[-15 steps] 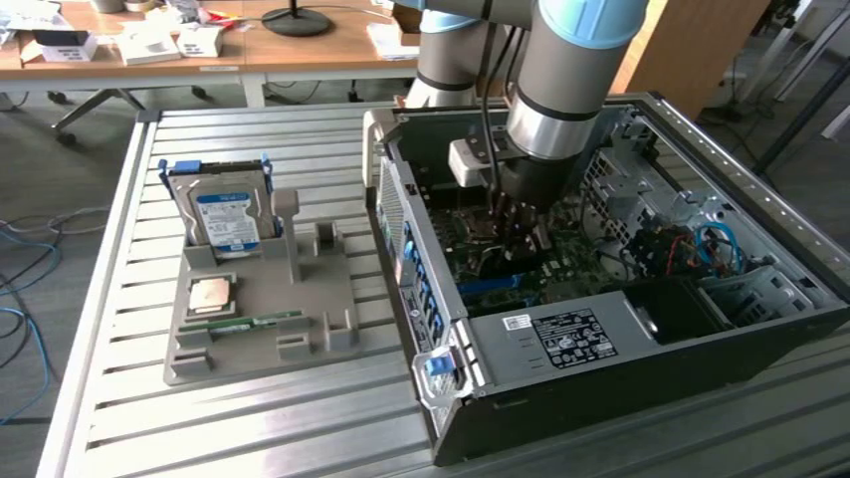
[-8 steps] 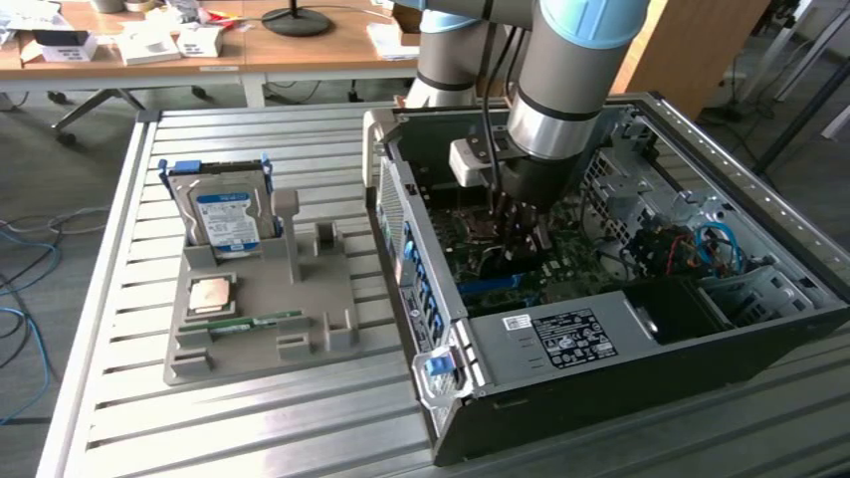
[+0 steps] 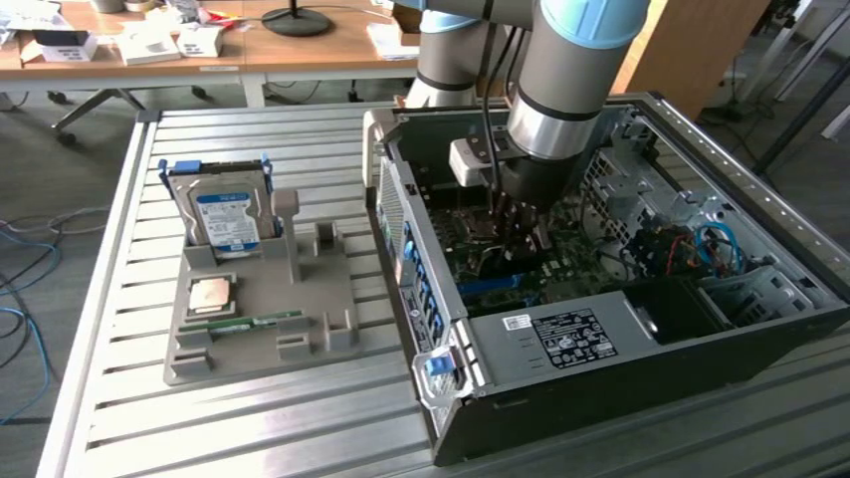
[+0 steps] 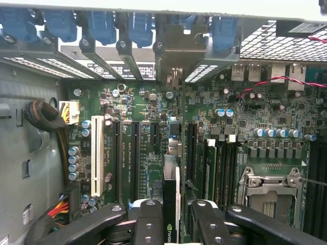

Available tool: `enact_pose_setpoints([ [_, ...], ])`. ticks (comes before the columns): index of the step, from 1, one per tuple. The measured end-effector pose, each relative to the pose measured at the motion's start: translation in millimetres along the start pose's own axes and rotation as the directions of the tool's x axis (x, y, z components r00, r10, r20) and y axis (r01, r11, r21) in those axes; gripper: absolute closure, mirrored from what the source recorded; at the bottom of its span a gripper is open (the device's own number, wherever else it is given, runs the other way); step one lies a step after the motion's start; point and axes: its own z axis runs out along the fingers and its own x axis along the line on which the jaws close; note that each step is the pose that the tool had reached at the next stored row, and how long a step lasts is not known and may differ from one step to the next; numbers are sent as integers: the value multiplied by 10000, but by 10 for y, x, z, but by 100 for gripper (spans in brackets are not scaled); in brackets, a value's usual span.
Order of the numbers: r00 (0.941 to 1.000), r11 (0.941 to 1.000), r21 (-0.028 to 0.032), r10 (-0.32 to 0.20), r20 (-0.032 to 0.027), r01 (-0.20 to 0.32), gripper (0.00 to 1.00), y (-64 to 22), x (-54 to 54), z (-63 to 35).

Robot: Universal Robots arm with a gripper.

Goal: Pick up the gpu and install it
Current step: 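Insert the gpu into the slot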

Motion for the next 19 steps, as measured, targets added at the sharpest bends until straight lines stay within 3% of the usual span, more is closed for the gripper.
enact_pose_setpoints([
  [19, 10000, 10000, 0, 18, -1, -18, 74, 16, 0, 6],
])
